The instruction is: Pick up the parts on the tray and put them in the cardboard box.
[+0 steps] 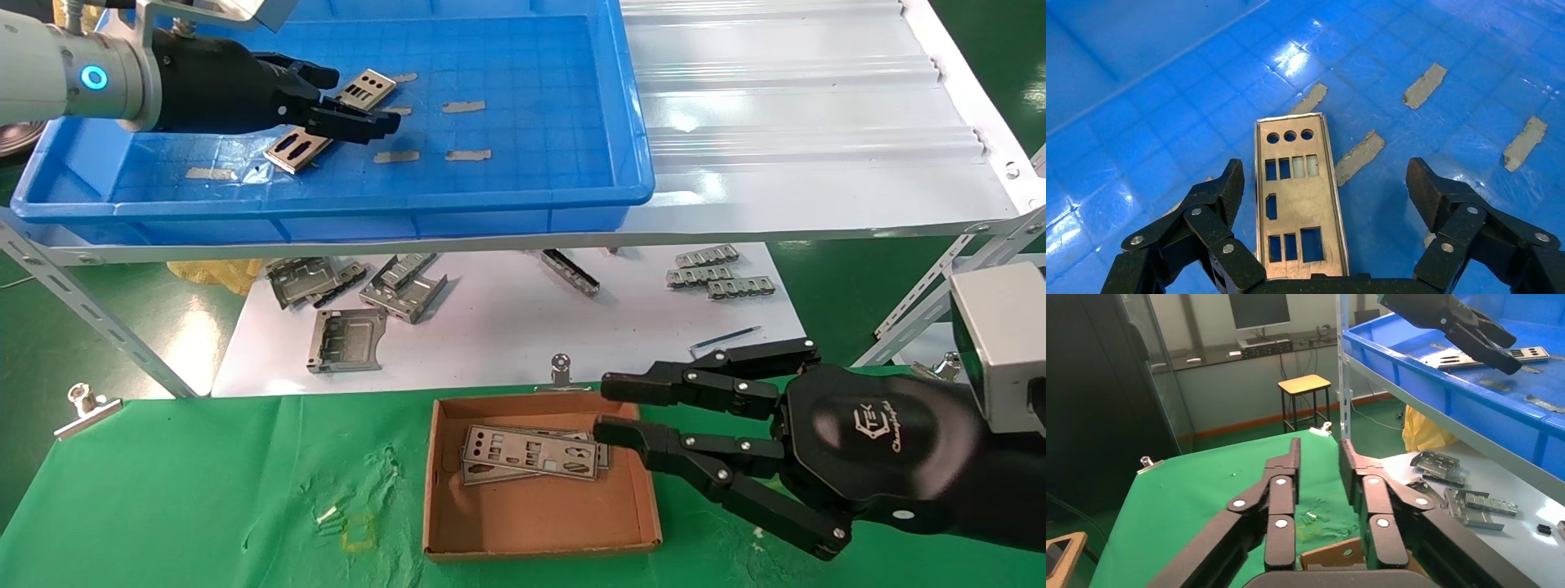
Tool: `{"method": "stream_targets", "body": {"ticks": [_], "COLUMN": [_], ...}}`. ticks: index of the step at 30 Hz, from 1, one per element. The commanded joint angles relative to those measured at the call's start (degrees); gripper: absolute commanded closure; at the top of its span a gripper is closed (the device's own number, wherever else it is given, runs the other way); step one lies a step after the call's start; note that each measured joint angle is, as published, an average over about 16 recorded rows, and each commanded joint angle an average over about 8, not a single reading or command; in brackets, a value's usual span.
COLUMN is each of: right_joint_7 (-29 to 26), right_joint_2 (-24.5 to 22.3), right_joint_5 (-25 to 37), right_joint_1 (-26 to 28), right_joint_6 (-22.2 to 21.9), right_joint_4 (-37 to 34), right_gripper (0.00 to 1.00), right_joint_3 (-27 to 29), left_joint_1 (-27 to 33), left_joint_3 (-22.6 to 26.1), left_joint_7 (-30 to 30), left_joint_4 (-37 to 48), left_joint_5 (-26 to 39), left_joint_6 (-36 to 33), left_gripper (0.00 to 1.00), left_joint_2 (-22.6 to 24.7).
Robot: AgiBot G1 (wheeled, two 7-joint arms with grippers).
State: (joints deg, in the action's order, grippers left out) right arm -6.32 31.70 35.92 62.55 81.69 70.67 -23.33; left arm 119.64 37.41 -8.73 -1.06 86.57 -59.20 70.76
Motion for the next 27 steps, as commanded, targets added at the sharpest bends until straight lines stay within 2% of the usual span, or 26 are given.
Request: {"method": "stream_targets", "body": {"ticks": [1,27], "right_joint_7": [0.0,0.0], "right_joint_2": [0.0,0.0], "right_joint_5": [0.0,0.0], "right_joint_1": [0.0,0.0], "right_joint_6": [0.0,0.0], "right_joint_4": [0.0,0.0], "right_gripper": [0.0,0.0], "right_joint_3": [0.0,0.0], "left_joint_1": [-0.1,-0.6], "left_joint_3": [-0.1,-0.4], "left_joint_7": [-0.1,0.0], "left_joint_4": [0.3,1.1], "left_joint_5": [-0.1,-0.6], "left_joint_6": [0.2,1.9], "left_gripper": [1.0,1.0], "left_joint_2": [0.2,0.1]}}
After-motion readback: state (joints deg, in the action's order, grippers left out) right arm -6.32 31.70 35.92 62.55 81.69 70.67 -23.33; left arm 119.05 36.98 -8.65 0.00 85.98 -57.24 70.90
